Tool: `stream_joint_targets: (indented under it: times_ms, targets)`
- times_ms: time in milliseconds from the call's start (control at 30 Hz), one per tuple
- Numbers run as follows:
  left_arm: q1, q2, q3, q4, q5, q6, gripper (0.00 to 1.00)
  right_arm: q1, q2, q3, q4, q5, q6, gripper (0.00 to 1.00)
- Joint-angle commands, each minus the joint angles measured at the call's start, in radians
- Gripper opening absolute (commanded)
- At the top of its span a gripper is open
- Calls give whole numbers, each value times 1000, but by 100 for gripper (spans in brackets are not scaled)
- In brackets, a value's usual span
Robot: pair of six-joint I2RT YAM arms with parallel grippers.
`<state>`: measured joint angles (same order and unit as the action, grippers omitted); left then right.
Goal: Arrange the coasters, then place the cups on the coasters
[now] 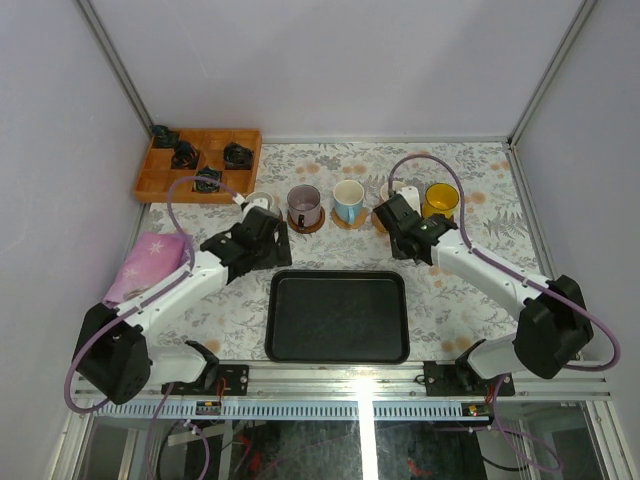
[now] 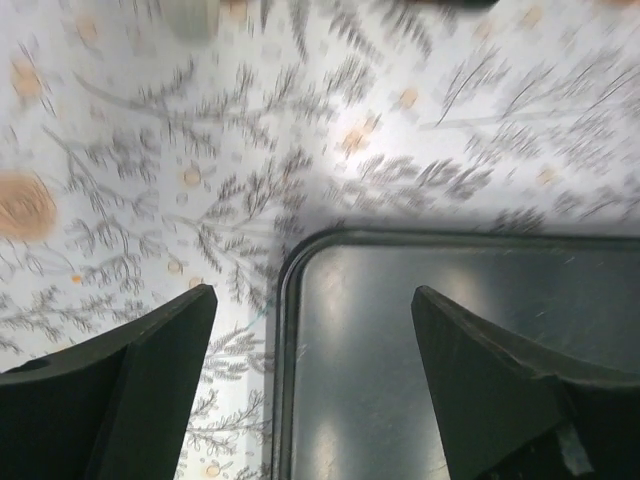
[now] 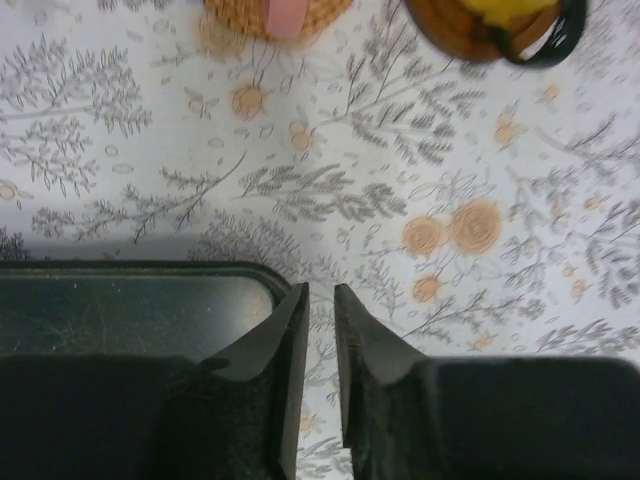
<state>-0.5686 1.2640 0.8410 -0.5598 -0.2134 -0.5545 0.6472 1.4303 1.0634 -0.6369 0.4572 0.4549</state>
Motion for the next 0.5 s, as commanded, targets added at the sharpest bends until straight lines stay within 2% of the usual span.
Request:
stream_joint_targets:
  times_ms: [0,133,233,300,467]
  targets:
    - [10,-8,118,-4,-122,65,83,-34,-50,73,67,124,-40,30]
    - [63,10,159,56,-169,84,92,-115,-59,98,132,125,-70,57]
    - [151,11,160,121,-155,73,99,-189,-71,107,180,114,-95,77]
    - [202,14,159,162,-143,68,100,-246,-76,107,209,99,-105,85]
    - [288,49,186,195,-172,107,100,-409,-73,116,238,24,-92,97]
